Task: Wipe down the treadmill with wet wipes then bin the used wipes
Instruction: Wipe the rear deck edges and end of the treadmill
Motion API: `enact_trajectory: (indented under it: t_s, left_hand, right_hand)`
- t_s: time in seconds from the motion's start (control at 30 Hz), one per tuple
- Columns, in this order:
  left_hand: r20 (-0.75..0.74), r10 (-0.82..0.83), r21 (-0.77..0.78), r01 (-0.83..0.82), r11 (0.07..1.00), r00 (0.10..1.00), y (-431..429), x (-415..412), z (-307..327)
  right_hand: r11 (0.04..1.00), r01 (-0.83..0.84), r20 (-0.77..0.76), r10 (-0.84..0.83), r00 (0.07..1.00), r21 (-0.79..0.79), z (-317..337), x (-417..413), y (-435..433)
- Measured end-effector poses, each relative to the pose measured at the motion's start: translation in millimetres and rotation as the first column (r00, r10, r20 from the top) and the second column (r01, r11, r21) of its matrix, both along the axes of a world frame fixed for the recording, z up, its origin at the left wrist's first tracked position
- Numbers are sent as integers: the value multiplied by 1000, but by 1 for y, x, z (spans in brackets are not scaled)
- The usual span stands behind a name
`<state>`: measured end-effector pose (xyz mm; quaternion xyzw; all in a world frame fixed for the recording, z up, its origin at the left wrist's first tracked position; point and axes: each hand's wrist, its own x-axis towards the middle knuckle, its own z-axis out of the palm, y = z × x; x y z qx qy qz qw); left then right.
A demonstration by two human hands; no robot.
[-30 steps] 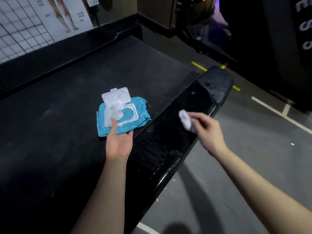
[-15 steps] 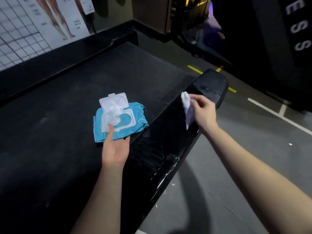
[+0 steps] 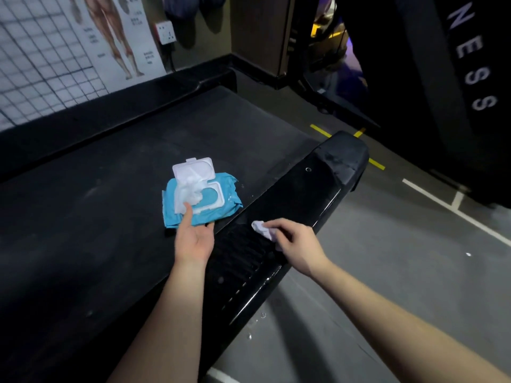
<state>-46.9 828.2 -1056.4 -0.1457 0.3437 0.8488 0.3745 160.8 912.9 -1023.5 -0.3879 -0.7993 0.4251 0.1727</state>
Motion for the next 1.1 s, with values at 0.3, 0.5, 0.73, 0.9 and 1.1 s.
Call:
enact_trajectory:
  t_s: [0.3, 0.5, 0.73, 0.9, 1.1]
  left_hand:
    - [-244, 49, -140, -85, 987, 969, -43, -13, 129]
    - [-275, -18, -236, -49, 971, 961, -156, -13, 163]
    - [-251, -86, -371, -14, 929, 964, -284, -1, 160]
    - [-270, -62, -447, -68, 892, 961, -356, -14, 165]
    - [-294, -145, -544, -40, 838, 945, -416, -7, 163]
  right_hand:
    - [987, -155, 269, 160, 950, -41, 30, 2, -56]
    - [996, 58, 83, -52, 995, -67, 13, -2, -137]
    - [995, -57, 27, 59, 998, -79, 4, -22, -247]
    - [978, -206, -19, 205, 979, -45, 9, -21, -310]
    - [954, -297, 44, 299, 953, -32, 0, -36, -359]
